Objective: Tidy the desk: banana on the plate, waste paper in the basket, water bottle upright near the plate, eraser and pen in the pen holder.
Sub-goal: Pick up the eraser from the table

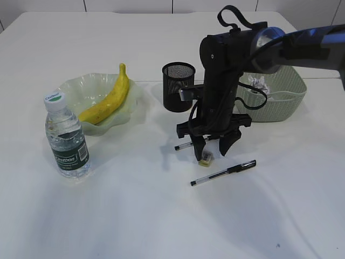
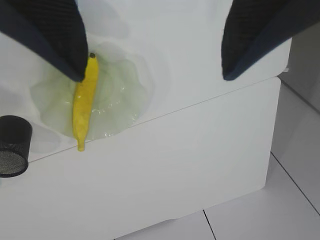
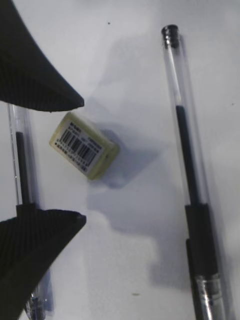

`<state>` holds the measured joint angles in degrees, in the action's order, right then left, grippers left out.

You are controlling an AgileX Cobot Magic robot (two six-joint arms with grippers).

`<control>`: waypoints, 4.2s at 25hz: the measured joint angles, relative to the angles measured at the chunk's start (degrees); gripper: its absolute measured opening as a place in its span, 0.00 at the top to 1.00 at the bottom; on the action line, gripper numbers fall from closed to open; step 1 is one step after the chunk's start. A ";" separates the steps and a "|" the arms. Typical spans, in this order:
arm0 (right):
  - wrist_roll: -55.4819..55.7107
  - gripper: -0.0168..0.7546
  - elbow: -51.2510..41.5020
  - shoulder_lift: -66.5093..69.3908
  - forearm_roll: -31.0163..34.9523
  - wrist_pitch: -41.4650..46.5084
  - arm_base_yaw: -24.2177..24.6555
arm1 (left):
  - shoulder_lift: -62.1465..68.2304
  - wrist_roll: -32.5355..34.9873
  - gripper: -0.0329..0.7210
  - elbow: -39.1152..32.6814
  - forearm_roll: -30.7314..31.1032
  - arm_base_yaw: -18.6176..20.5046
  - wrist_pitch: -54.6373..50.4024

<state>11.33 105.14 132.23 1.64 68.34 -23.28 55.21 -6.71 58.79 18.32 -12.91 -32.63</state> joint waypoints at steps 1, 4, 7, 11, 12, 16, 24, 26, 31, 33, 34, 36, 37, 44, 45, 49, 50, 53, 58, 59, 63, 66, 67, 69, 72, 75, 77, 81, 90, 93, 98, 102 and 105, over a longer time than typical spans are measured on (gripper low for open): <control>0.00 0.38 0.00 0.00 -0.23 0.00 0.00 | 0.00 0.00 0.17 0.00 0.00 0.00 0.00; 0.00 0.38 0.00 0.00 -0.61 0.00 0.00 | 0.00 0.00 0.17 0.00 0.00 0.00 0.00; 0.00 0.38 0.00 0.00 -0.61 -0.17 0.00 | 0.00 0.00 0.17 0.00 0.00 0.00 0.00; 0.00 0.38 0.00 0.00 -0.61 -0.40 0.00 | 0.00 0.00 0.17 0.00 0.00 0.00 0.00; 0.00 0.38 0.00 0.00 -0.31 -0.40 0.00 | 0.00 0.00 0.17 0.00 0.00 0.00 0.00; 0.00 0.38 0.00 0.00 -0.07 -0.61 0.00 | 0.00 0.00 0.17 0.00 0.00 0.00 0.00; 0.00 0.38 0.41 0.72 -0.07 -1.49 0.00 | 0.00 0.00 0.17 0.00 0.00 0.00 -0.33; 0.00 0.38 0.80 1.64 0.06 -1.26 0.00 | 0.00 0.00 0.17 0.00 0.00 0.00 -0.68; 0.00 0.38 3.13 2.38 0.20 -1.13 0.00 | 0.00 0.00 0.17 0.00 0.00 0.00 -1.33; 0.00 0.38 4.45 2.51 0.20 -1.00 0.00 | 0.00 0.00 0.17 0.00 0.00 0.00 -1.33; 0.00 0.38 5.00 2.63 0.09 -0.79 0.00 | 0.00 0.00 0.17 0.00 0.00 0.00 -1.43; 0.00 0.38 5.51 3.15 0.09 0.05 0.00 | 0.00 0.00 0.17 0.00 0.00 0.00 -1.37; 0.00 0.38 5.51 3.45 0.09 0.48 0.00 | 0.00 0.00 0.17 0.00 0.00 0.00 -1.37; 0.00 0.38 5.51 4.12 -0.02 1.06 0.00 | 0.00 0.00 0.17 0.00 1.14 0.00 -1.37; 0.00 0.38 5.51 4.12 -0.11 1.06 0.00 | 0.00 0.00 0.17 0.00 1.29 0.00 -1.37; 0.00 0.38 5.51 4.12 -0.24 1.06 0.00 | 0.00 0.00 0.17 0.00 1.50 0.00 -1.37; 0.00 0.38 5.51 4.12 -0.24 1.06 0.00 | 0.00 0.00 0.17 0.00 1.50 0.00 -1.37; 0.00 0.38 5.51 4.12 -0.14 1.19 0.00 | 0.00 0.00 0.17 0.00 1.64 0.00 -1.37; 0.00 0.38 5.51 4.12 2.42 1.19 -0.02 | 0.00 0.00 0.17 0.00 1.97 0.00 -1.37; 0.00 0.38 5.51 4.12 2.47 1.19 -0.12 | 0.00 0.00 0.17 0.00 2.05 0.00 -1.37; 0.00 0.38 5.51 4.12 2.50 1.19 -0.23 | 0.00 0.00 0.17 0.00 2.31 0.00 -1.37; 0.00 0.38 5.51 4.12 2.28 1.19 -0.23 | 0.00 0.00 0.17 0.00 2.31 0.00 -1.37; 0.00 0.38 5.51 4.12 2.28 1.19 -0.23 | 0.00 0.00 0.17 0.00 2.31 0.00 -1.37; -0.13 0.38 5.51 4.12 2.28 1.19 -0.23 | 0.00 0.00 0.17 0.00 2.42 0.00 -1.37; -0.13 0.38 5.51 4.12 2.28 1.19 -0.23 | 0.00 0.00 0.17 0.00 2.42 0.00 -1.37; -0.13 0.38 5.51 4.12 2.28 1.19 -0.23 | 0.00 0.00 0.17 0.00 2.42 0.00 -1.37; -0.13 0.38 5.51 4.12 2.28 1.19 -0.23 | 0.00 0.00 0.17 0.00 2.42 0.00 -1.37; -0.23 0.40 5.51 4.12 3.04 1.19 -0.23 | 0.00 0.00 0.17 0.00 2.42 0.00 -1.37; -0.23 0.40 5.51 4.12 7.16 1.19 -0.23 | 0.00 0.00 0.17 0.00 2.52 0.00 -1.37; -0.23 0.40 5.51 4.12 7.20 1.19 -0.31 | 0.00 0.00 0.17 0.00 2.52 0.00 -1.37; -0.24 0.40 5.51 4.12 5.86 1.19 -0.31 | 0.00 0.00 0.17 0.00 2.52 0.00 -1.37; -0.24 0.40 5.51 4.12 3.93 1.19 -0.31 | 0.00 0.00 0.17 0.00 2.52 0.00 -1.37; -0.24 0.40 5.51 4.12 3.70 1.19 -0.31 | 0.00 0.00 0.17 0.00 2.52 0.00 -1.37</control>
<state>11.08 110.66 136.35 5.35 69.53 -23.59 55.21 -6.71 58.79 20.84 -12.91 -34.00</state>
